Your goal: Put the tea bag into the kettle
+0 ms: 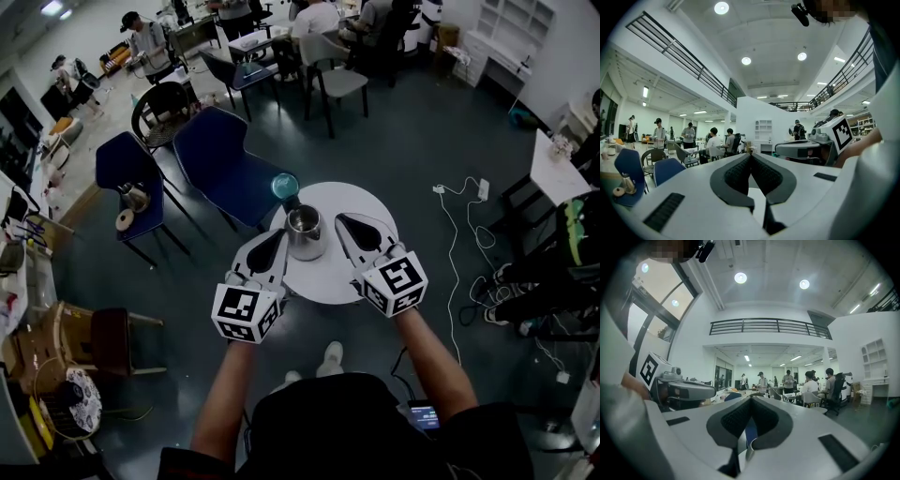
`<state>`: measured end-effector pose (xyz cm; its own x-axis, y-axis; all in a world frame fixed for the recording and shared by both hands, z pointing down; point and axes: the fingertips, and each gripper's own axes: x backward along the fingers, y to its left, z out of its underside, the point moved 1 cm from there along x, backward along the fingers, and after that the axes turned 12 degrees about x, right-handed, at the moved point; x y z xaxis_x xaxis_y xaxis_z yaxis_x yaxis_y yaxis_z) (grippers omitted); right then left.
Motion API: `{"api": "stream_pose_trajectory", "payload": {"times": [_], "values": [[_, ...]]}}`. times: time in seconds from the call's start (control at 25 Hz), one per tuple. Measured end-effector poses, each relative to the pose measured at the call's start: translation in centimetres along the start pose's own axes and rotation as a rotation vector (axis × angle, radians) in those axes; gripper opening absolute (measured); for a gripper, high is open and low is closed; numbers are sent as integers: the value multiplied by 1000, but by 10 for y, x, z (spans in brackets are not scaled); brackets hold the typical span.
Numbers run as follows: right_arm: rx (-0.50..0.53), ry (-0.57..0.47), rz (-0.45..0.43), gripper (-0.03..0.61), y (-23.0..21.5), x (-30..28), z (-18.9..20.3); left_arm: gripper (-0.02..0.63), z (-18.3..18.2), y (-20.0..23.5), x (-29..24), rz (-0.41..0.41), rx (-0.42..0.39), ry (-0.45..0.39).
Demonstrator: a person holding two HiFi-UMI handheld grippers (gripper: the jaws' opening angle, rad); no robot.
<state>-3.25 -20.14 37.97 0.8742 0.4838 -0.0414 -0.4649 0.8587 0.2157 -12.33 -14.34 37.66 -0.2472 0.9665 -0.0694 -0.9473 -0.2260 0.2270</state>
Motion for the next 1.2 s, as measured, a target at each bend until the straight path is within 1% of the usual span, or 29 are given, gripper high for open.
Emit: {"api": "stream_pose_trajectory", "payload": {"times": [0.52, 1.2], "values": [[17, -5, 33, 17, 64, 16, -30, 15, -8, 2, 64, 47, 0, -11], [33, -5, 67, 17, 128, 32, -54, 15, -12, 4, 127, 89, -9, -21]]}}
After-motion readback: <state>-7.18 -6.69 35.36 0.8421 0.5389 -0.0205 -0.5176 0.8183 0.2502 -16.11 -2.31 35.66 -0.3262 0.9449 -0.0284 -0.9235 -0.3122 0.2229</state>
